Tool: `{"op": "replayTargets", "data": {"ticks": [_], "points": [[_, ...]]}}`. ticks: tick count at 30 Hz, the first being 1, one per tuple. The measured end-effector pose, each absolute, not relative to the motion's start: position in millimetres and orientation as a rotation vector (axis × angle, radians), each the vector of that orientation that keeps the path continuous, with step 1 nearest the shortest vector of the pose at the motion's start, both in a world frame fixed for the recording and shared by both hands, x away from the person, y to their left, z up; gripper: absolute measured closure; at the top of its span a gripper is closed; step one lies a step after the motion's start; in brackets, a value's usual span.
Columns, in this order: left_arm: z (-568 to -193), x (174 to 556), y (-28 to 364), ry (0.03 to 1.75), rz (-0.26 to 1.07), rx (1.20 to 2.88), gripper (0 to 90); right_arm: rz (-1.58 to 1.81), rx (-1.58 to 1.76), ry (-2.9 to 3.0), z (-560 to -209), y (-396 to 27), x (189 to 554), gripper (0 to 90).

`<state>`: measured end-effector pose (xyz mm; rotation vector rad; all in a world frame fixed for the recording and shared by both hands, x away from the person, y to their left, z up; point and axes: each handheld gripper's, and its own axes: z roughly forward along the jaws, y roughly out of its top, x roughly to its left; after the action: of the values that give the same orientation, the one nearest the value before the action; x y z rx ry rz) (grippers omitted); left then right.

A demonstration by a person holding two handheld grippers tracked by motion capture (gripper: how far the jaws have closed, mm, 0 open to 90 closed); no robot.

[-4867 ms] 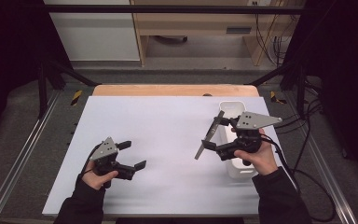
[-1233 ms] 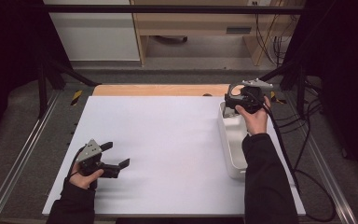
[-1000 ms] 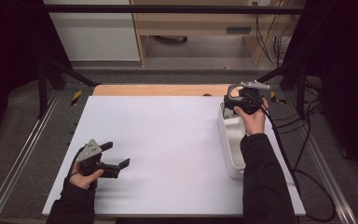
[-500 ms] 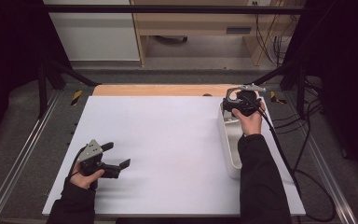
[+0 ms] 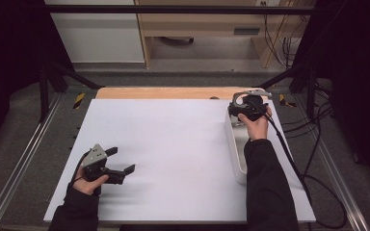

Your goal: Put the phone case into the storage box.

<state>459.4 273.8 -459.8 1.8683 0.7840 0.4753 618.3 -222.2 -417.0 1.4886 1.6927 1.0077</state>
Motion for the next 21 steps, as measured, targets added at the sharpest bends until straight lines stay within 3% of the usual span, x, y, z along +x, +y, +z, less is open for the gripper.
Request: {"op": "replayTargets", "data": {"ticks": [21], "points": [[-460.6, 459.6, 273.4, 0.787, 0.476, 1.871, 0.0, 0.992, 1.492, 1.684, -424.0, -218.5, 620.5, 10.9]]}}
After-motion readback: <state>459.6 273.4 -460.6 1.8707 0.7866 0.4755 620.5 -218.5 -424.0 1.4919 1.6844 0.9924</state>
